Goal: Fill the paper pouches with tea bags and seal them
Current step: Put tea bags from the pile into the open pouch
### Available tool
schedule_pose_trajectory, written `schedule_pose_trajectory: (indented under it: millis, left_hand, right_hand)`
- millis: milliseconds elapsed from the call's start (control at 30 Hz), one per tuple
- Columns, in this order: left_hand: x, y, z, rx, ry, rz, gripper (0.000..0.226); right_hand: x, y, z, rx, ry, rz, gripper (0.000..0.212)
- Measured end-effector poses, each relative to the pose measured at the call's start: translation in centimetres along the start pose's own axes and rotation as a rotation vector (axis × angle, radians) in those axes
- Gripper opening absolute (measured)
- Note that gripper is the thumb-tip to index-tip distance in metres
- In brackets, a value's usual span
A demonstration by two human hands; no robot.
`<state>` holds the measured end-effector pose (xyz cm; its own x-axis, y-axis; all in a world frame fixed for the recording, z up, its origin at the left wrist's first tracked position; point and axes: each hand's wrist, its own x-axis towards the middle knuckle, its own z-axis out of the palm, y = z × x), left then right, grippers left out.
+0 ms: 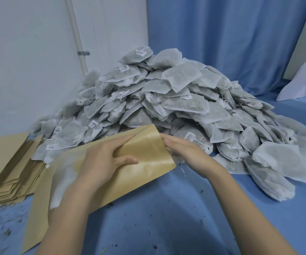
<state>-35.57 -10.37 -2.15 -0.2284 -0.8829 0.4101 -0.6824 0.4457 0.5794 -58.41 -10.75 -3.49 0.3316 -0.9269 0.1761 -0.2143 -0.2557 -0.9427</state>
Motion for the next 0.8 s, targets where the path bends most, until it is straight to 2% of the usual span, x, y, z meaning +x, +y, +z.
schedule_pose_trajectory:
  millis: [67, 167, 233, 300, 333, 400, 467, 533, 600, 700, 800]
  left_hand:
    - [0.0, -0.1, -0.1, -0.011, 0.004, 0.000, 0.058]
    - [-0.1, -0.2, -0.4, -0.025, -0.002, -0.005, 0.058]
    - [-0.1, -0.1, -0.6, -0.039, -0.006, -0.013, 0.058]
    - [0.0, 0.0, -0.9, -0.068, 0.009, -0.020, 0.058]
    - [0.0, 0.1, -1.1, -0.078, 0.018, -0.019, 0.057]
    - [0.0, 0.1, -1.3, -0.085, 0.025, -0.010, 0.058]
    - [-0.1, 0.2, -1.3, -0.087, 0.023, -0.002, 0.058]
    - [-0.1, 0.1, -1.2, -0.088, 0.024, 0.003, 0.058]
    - [-0.1, -0.1, -1.2, -0.083, 0.015, 0.009, 0.058]
    - [-0.1, -0.2, -1.1, -0.084, -0.011, 0.020, 0.058]
    - [-0.1, -0.4, -1.0, -0.088, -0.017, 0.018, 0.058]
  right_hand:
    - [0.1, -0.1, 0.0, 0.026, -0.099, 0.053, 0.034]
    - [-0.1, 0.0, -0.3, 0.068, -0.133, 0.048, 0.039]
    - [-0.2, 0.0, -0.4, 0.013, 0.024, 0.029, 0.035]
    - [0.1, 0.6, -0.8, -0.147, 0.352, 0.009, 0.019]
    - [0.2, 1.0, -1.0, -0.282, 0.453, 0.038, 0.015]
    - [0.3, 1.7, -1.0, -0.424, 0.455, 0.171, 0.032]
    - [0.3, 1.9, -0.7, -0.363, 0.381, 0.304, 0.053]
    - [0.5, 1.9, -0.1, -0.371, 0.350, 0.363, 0.078]
    - [0.7, 2.4, 0.3, -0.444, 0.332, 0.404, 0.090]
    - [0.7, 2.8, 0.4, -0.448, 0.320, 0.413, 0.074]
    - [0.7, 2.4, -0.6, -0.244, 0.488, 0.348, 0.048]
